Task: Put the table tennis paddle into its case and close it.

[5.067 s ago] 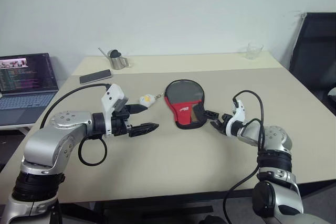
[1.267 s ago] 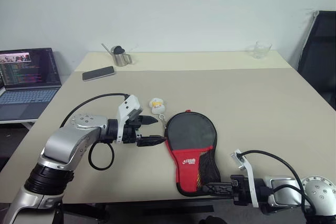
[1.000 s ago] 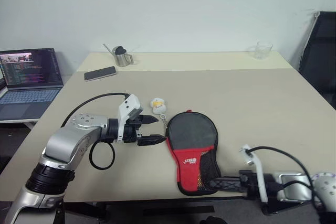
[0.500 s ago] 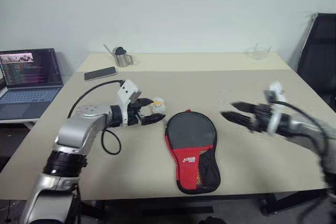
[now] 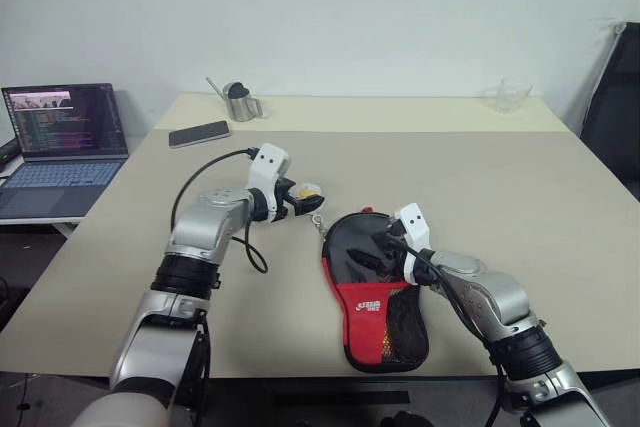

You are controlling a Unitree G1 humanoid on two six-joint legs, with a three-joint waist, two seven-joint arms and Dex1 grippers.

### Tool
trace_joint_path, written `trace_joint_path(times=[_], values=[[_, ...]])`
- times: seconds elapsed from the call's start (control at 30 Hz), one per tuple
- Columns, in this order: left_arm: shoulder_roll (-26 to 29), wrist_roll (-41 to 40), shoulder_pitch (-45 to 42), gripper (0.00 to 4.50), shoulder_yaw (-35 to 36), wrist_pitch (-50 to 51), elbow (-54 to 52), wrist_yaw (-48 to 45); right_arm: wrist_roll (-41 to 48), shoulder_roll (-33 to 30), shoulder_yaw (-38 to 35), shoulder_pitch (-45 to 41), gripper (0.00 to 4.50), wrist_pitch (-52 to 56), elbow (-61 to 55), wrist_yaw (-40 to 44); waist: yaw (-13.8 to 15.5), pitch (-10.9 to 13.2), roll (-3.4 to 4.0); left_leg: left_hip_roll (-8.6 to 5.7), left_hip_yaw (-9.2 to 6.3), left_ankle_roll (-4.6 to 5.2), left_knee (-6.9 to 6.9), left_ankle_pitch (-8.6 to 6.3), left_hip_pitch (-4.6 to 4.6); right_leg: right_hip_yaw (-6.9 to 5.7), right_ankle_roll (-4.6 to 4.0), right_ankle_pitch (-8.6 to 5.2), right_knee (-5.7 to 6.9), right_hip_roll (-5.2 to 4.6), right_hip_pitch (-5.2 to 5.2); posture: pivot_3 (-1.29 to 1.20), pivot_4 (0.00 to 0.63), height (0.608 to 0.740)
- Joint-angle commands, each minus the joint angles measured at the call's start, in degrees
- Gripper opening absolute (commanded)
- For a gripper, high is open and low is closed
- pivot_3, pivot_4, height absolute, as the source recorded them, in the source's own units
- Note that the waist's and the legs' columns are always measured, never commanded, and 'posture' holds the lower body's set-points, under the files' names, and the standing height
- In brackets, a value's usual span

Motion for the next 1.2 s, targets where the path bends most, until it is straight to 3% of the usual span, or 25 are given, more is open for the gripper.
trace_joint_path(times=[0.03,0.23,0.7,0.77,1.13,1.2], values=[[-1.6,1.9,-3.9,4.50,0.6,-2.4,5.0,1.9,-1.4,0.5,3.0,1.5,4.21,5.3,1.6,1.4,-0.3,-0.1,-0.04,0.01,0.03,0.00,0.00,0.00,0.08,0.01,0.00,0.00,0.05,0.02,0.03,0.00,0.150,0.740],[-4.5,6.4,-7.1,4.50,0.0,-5.6,14.9,6.8,-2.5,2.2,2.4,0.8,4.21,6.1,2.2,2.1,-1.0,-0.4,-0.18,0.03,0.16,0.00,-0.01,0.00,0.44,0.08,-0.01,0.00,0.34,0.06,0.18,0.00,0.150,0.740],[-8.4,12.6,-6.8,4.50,-1.8,-11.3,20.5,10.7,-4.8,3.9,0.7,0.9,4.21,6.8,2.6,2.5,-1.3,-0.5,-0.26,0.02,0.09,0.08,-0.04,-0.05,1.06,0.09,0.00,-0.01,0.38,0.03,0.85,0.00,0.150,0.740],[-8.8,15.9,-7.0,3.87,-4.6,-14.2,21.7,11.7,-4.9,4.1,-0.3,1.0,4.25,7.2,2.6,2.2,-1.3,-0.5,-0.25,0.03,0.09,0.07,-0.04,-0.04,1.08,0.09,0.00,-0.01,0.40,0.03,0.85,0.00,0.150,0.740],[-9.8,20.6,-5.8,0.04,-5.7,-17.0,25.5,14.8,-5.2,4.0,-2.7,1.2,4.25,8.4,1.8,1.5,-1.3,-0.8,-0.18,0.00,0.05,0.09,-0.04,-0.06,1.09,0.07,0.01,-0.01,0.40,0.00,0.91,0.00,0.150,0.740],[-10.1,20.8,-5.4,0.04,-5.6,-17.3,25.6,14.9,-5.2,4.1,-2.7,1.2,4.25,8.6,1.7,1.5,-1.3,-0.9,-0.18,0.00,0.05,0.10,-0.04,-0.06,1.11,0.06,0.01,-0.01,0.40,0.00,0.92,0.00,0.150,0.740]])
